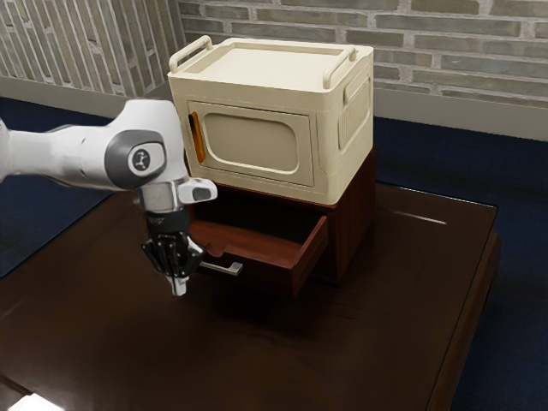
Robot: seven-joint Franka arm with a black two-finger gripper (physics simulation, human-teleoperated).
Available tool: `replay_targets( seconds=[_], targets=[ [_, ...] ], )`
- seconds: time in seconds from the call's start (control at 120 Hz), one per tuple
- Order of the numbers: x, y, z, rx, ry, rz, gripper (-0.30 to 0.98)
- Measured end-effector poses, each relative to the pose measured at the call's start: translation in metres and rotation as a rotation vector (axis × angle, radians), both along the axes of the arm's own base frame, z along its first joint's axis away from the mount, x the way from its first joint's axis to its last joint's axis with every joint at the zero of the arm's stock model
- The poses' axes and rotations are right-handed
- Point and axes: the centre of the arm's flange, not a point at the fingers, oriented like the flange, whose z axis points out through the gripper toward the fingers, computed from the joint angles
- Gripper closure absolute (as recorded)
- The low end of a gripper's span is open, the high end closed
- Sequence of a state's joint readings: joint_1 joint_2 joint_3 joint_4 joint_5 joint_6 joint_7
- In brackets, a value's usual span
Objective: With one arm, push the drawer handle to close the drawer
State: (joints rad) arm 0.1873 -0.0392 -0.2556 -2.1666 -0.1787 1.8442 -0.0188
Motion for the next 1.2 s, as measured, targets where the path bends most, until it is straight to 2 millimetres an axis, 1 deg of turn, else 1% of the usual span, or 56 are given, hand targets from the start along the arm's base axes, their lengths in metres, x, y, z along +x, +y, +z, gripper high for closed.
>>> replay_targets(
  seconds=[0.067,0.183,0.258,0.317,0.467,0.55,0.7,0.825,0.975,1.2],
  targets=[
    [0.002,-0.015,0.007,0.001,-0.034,0.02,0.77],
    [0.004,-0.049,0.018,-0.001,-0.08,0.027,0.78],
    [0.005,-0.059,0.018,0.001,-0.092,0.042,0.78],
    [0.006,-0.056,0.018,0.004,-0.097,0.071,0.78],
    [0.012,-0.037,0.018,0.02,-0.104,0.151,0.78],
    [0.016,-0.031,0.014,0.037,-0.113,0.168,0.78],
    [0.023,-0.032,0.005,0.047,-0.139,0.168,0.79],
    [0.037,-0.037,0.009,0.062,-0.182,0.141,0.79],
    [0.048,-0.042,0.006,0.066,-0.208,0.122,0.79],
    [0.065,-0.037,0.01,0.056,-0.249,0.126,0.79]
  ],
)
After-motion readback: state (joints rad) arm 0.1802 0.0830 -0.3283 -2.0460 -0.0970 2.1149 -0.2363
